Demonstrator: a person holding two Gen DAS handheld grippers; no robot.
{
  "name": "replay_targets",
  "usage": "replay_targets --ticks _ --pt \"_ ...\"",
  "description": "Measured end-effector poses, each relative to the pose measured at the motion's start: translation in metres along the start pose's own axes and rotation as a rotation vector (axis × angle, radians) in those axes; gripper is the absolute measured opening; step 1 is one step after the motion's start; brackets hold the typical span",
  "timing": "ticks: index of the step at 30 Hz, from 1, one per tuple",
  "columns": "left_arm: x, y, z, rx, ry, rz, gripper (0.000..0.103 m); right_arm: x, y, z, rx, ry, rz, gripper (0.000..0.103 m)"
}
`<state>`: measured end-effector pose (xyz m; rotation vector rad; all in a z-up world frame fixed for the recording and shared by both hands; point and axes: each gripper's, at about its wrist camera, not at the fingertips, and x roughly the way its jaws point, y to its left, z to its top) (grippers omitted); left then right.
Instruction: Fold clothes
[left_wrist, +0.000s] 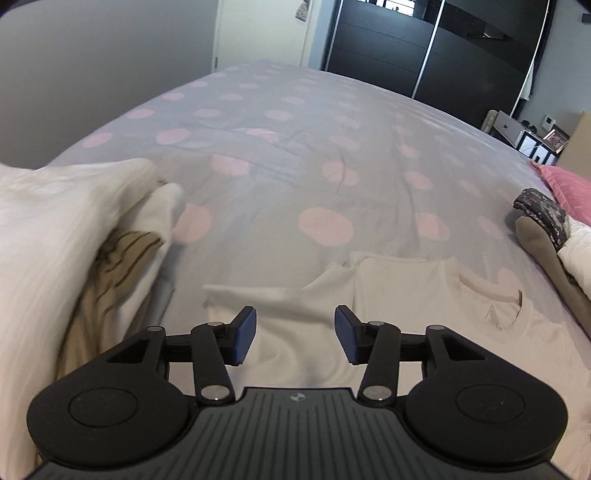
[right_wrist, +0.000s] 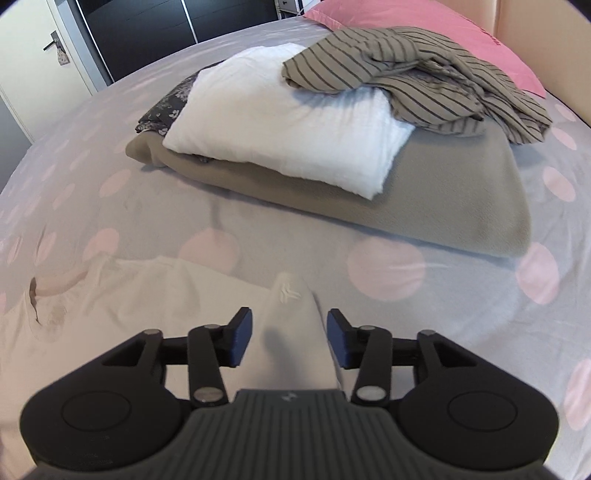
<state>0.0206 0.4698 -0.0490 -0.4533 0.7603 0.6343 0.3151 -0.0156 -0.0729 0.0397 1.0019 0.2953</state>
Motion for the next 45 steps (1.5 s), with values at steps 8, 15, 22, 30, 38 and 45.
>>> replay_targets --ticks 8,15,22,30,38,45 --pt "0.052 -0.013 0.015 0.027 0.002 0.005 0.05 0.038 0.002 0.01 -0.002 0.046 -0.007 0.055" --pt "0.087 -0.021 0.009 0.022 0.074 0.003 0.043 0.065 0.008 0.011 -0.031 0.088 -0.019 0.047" --pt "0.089 -0.028 0.005 0.061 0.057 0.052 0.001 0.061 0.029 0.007 -0.162 0.009 -0.118 0.003" --pt "0.085 -0.023 0.015 0.051 0.012 0.101 0.001 0.063 0.026 0.015 -0.133 0.002 -0.148 0.004" --pt "0.075 -0.025 0.016 0.075 0.02 0.102 0.022 0.041 0.014 0.013 -0.105 0.0 -0.135 0.032" --pt "0.026 -0.027 0.003 0.148 -0.001 0.082 0.025 -0.002 0.012 -0.006 -0.155 -0.005 -0.077 0.038"
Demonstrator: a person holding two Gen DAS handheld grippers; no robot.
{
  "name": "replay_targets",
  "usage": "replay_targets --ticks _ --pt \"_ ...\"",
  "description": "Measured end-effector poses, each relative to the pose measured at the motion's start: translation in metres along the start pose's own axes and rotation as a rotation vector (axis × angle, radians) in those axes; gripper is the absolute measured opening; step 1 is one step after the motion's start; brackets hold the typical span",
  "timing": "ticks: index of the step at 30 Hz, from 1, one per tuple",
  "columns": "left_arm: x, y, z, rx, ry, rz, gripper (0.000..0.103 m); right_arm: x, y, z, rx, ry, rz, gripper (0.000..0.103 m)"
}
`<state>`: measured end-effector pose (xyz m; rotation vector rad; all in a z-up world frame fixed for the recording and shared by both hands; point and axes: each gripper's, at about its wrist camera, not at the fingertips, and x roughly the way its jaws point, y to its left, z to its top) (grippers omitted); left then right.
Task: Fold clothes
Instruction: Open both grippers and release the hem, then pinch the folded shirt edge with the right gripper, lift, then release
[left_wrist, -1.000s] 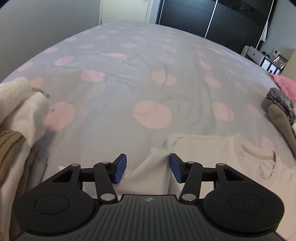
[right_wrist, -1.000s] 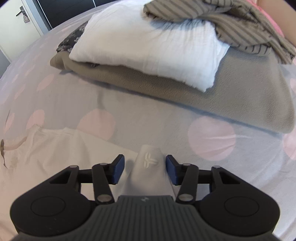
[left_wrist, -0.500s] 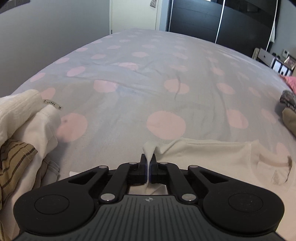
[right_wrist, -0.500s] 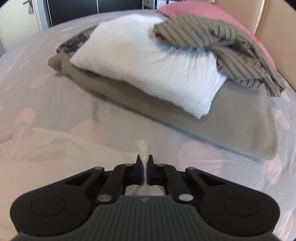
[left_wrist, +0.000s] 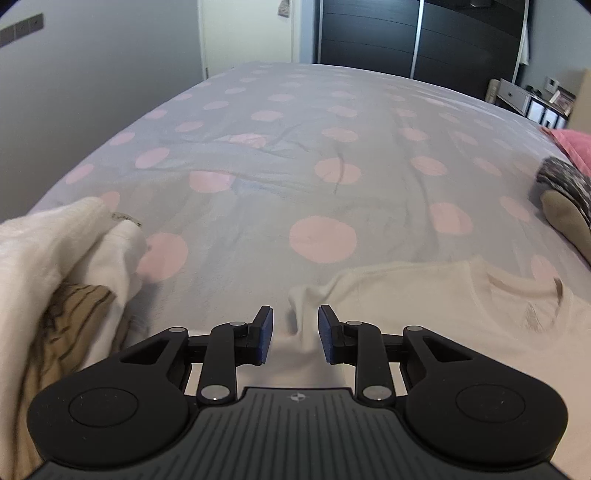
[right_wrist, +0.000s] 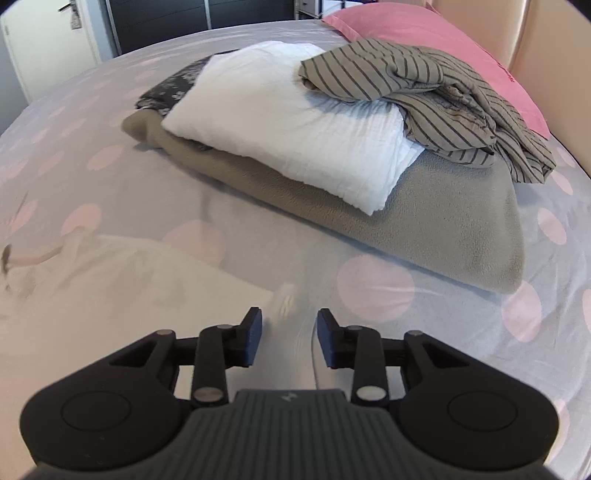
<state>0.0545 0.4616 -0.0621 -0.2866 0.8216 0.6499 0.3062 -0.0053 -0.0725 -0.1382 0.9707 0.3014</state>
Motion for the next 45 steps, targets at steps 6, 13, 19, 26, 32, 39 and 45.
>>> replay_targets --ticks 6,13,19,26,32,39,45 --pt "-0.045 0.012 -0.027 0.009 0.02 -0.016 0.026 -0.033 -0.008 -0.025 -0.019 -0.006 0.021 0.039" --pt "-0.085 0.031 -0.053 -0.029 0.051 -0.005 0.027 -0.021 -0.036 -0.046 0.192 0.067 0.101 0.039" --pt "-0.088 0.033 -0.065 -0.04 0.074 0.011 0.027 0.005 -0.033 -0.041 0.266 0.084 0.133 0.043" --pt "-0.067 0.022 -0.074 0.013 0.116 0.021 0.027 0.027 -0.019 -0.027 0.241 0.095 0.085 0.022" --pt "-0.057 0.017 -0.075 0.028 0.123 0.005 0.027 -0.008 0.007 -0.01 0.119 -0.002 0.147 0.011" --pt "-0.053 0.021 -0.078 0.012 0.139 0.002 0.027 -0.049 0.066 -0.026 -0.216 -0.076 0.264 0.011" --pt "-0.057 0.026 -0.077 -0.012 0.137 0.006 0.027 -0.045 0.099 -0.067 -0.469 0.02 0.31 0.019"
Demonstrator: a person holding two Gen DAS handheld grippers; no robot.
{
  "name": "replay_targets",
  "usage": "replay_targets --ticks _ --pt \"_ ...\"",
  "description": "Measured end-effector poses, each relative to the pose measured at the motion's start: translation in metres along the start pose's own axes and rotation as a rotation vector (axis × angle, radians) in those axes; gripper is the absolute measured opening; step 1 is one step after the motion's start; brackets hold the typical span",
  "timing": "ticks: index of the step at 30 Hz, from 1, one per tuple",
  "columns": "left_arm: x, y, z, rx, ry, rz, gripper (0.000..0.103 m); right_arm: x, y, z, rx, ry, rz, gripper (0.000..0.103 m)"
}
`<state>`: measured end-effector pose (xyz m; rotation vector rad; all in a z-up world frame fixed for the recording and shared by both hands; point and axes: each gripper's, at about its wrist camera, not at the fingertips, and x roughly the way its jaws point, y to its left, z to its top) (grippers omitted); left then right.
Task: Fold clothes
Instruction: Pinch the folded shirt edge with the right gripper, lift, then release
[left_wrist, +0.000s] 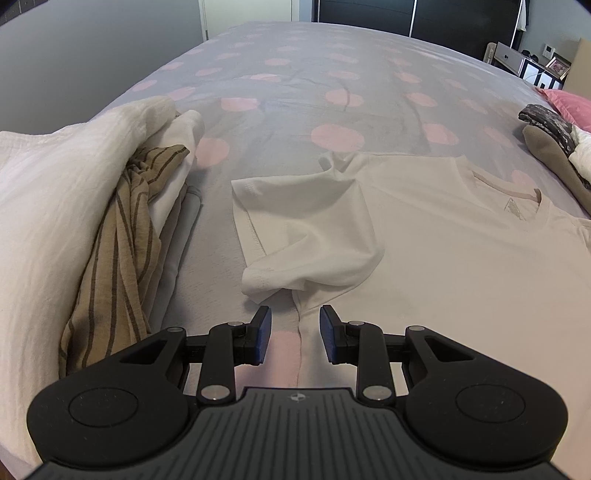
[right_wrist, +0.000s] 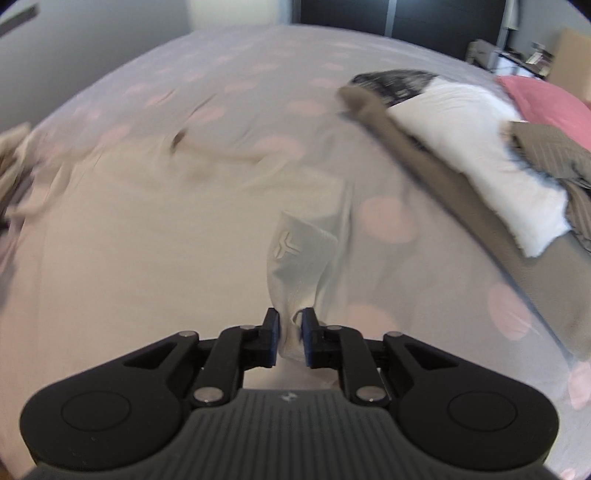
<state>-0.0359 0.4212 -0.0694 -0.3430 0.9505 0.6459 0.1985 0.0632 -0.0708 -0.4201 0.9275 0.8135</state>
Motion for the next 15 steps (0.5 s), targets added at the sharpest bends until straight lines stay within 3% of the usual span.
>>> replay_targets --ticks 2,5,11,15 --pt "-0.001 0.002 0.001 -0.005 -0.001 0.0 0.027 0.004 0.011 -0.008 -0.06 0.046 0.04 0.027" --pt "0.0 0.002 0.002 -0.009 -0.001 0.0 0.027 -0.003 0.015 -0.018 -0.087 0.053 0.068 0.029" --pt "0.002 -0.002 0.003 -0.003 0.006 0.002 0.027 -0.017 -0.012 -0.014 0.054 -0.005 0.027 0.03" --pt "0.001 -0.005 0.003 0.003 0.005 0.0 0.027 -0.006 -0.023 -0.014 0.105 0.039 -0.01 0.029"
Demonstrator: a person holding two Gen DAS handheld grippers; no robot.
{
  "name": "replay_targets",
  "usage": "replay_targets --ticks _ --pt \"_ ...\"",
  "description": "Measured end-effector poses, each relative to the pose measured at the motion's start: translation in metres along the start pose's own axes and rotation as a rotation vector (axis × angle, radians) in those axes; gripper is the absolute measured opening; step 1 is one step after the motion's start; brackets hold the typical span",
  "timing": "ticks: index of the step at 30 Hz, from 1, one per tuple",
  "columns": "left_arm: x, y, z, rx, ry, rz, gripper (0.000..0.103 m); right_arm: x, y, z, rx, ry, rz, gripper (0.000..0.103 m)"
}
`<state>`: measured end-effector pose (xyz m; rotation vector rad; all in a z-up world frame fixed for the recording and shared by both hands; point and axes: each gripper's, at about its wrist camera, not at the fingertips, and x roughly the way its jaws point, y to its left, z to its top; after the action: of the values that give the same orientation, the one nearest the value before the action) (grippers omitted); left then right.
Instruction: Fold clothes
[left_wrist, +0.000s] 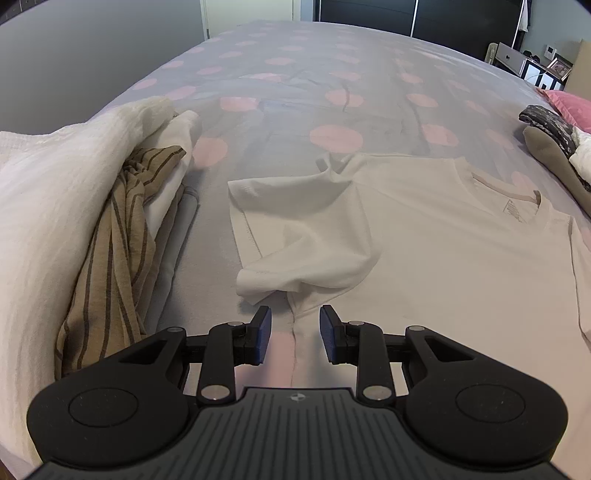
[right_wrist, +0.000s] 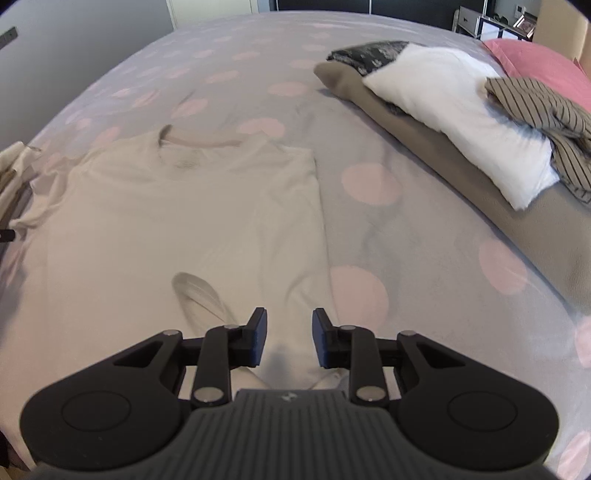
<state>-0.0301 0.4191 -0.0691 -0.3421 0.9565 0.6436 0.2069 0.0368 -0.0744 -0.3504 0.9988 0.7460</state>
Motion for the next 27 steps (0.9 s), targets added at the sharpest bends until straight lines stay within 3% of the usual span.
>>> replay_targets --ticks 5,7,10,19,27 --pt "0.001 0.005 0.0 -0.007 0.001 0.017 0.027 0.024 0.003 -0.018 -0.045 0.087 -0.054 0.024" --pt "0.002 0.012 0.001 -0.027 0.001 0.025 0.033 0.034 0.005 -0.026 -0.064 0.121 -0.074 0.024" --pt "0.002 0.027 0.005 -0.077 -0.009 0.037 0.042 0.03 0.005 -0.024 -0.058 0.112 -0.065 0.024" --pt "0.031 0.053 0.03 -0.234 -0.055 0.002 0.046 0.018 -0.007 -0.004 0.069 0.042 -0.073 0.031" --pt "0.066 0.052 0.066 -0.238 -0.108 0.033 0.052 0.032 -0.005 0.002 0.067 0.064 -0.054 0.032"
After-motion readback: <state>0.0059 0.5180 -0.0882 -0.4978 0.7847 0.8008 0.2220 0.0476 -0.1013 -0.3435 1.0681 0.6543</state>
